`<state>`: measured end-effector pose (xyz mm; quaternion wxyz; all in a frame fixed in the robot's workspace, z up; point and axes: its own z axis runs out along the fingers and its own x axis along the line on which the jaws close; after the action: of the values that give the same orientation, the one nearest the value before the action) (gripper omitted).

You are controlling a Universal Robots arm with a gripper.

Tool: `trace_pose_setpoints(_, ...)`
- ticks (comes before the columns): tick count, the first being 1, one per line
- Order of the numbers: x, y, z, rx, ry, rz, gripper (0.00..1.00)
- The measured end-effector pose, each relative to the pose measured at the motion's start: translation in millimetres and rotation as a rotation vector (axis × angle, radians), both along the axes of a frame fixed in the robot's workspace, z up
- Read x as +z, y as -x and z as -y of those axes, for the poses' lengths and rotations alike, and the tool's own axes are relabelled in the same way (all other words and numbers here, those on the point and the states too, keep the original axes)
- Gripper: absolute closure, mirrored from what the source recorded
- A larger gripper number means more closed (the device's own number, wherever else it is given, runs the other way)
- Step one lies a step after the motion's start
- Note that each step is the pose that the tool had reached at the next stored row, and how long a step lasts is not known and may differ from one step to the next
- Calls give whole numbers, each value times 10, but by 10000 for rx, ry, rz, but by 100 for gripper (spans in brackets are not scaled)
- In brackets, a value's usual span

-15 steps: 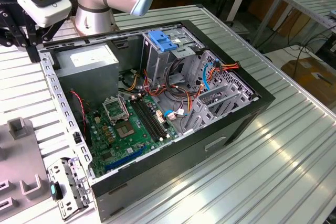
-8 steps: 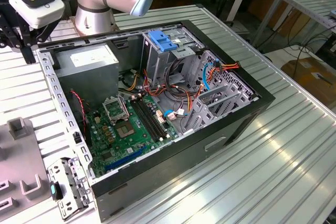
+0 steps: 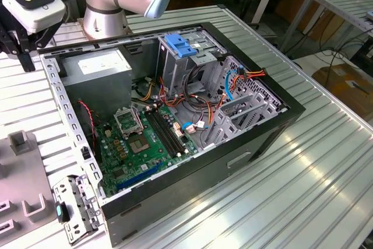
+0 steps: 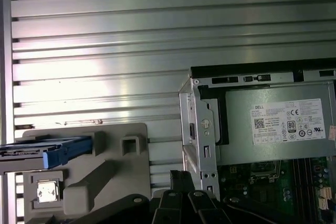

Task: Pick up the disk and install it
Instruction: 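Reach for the disk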

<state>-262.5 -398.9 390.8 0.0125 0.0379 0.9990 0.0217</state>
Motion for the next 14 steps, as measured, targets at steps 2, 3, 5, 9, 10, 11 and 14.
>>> trace_pose_setpoints(2, 0, 17, 0, 0, 0, 0, 89)
trace_pose_setpoints(3, -1, 25, 0, 0, 0, 0, 89)
trace_pose_setpoints(5, 0, 42, 0, 0, 1, 0, 89)
trace_pose_setpoints(9, -1, 81, 0, 0, 0, -1, 89)
trace_pose_setpoints(10, -1, 88, 0, 0, 0, 0, 89)
trace_pose_setpoints(11, -1, 97, 0, 0, 0, 0, 89)
trace_pose_setpoints(14, -2, 124, 0, 0, 0, 0, 89)
